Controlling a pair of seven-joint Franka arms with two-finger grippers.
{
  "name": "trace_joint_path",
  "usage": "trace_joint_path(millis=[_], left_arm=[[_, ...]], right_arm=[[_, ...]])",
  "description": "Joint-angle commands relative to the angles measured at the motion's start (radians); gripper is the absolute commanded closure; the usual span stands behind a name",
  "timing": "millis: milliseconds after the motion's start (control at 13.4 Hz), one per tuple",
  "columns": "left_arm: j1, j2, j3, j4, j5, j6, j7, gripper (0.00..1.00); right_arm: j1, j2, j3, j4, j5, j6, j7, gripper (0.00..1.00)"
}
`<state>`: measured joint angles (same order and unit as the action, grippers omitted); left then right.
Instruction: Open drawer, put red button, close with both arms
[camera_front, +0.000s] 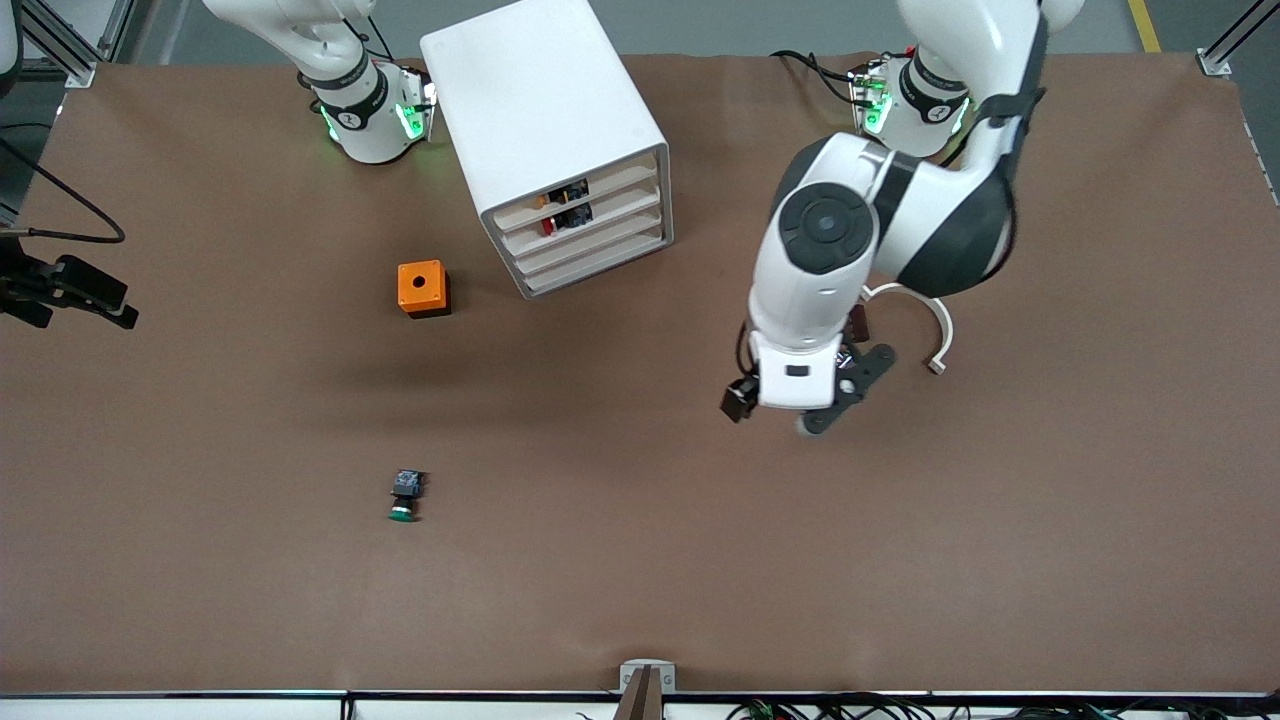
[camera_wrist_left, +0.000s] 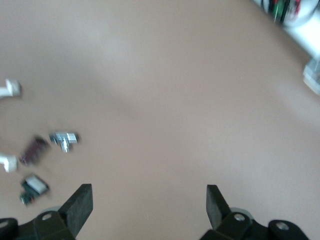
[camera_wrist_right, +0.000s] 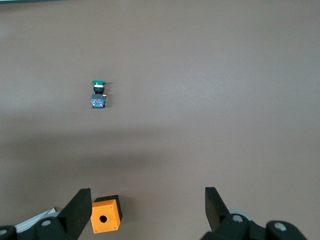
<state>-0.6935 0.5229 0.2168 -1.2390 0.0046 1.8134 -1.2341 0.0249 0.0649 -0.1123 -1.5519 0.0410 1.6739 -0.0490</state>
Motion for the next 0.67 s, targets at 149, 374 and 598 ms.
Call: trace_joint_path(millis=[149,374,598], left_arm=[[0.141,-0.151,-0.002,-0.030,0.051,-0.083,0.253,0.00],[0.198,-0.221,-0.002,-0.030,0.040,-0.121,0.370,0.00],[0.300,-0.297,-0.034,-0.039,0.020,-0.192,0.516,0.00]], right_arm=[[0.020,0.073,0.023,-0.011,-0.003,0.052,0.005,0.00],[0.027,0.093,0.025,-0.013,-0.001,0.055,0.005,0.00],[0.026,0.072,0.022,-0.013,-0.001,0.055,0.000,0.00]])
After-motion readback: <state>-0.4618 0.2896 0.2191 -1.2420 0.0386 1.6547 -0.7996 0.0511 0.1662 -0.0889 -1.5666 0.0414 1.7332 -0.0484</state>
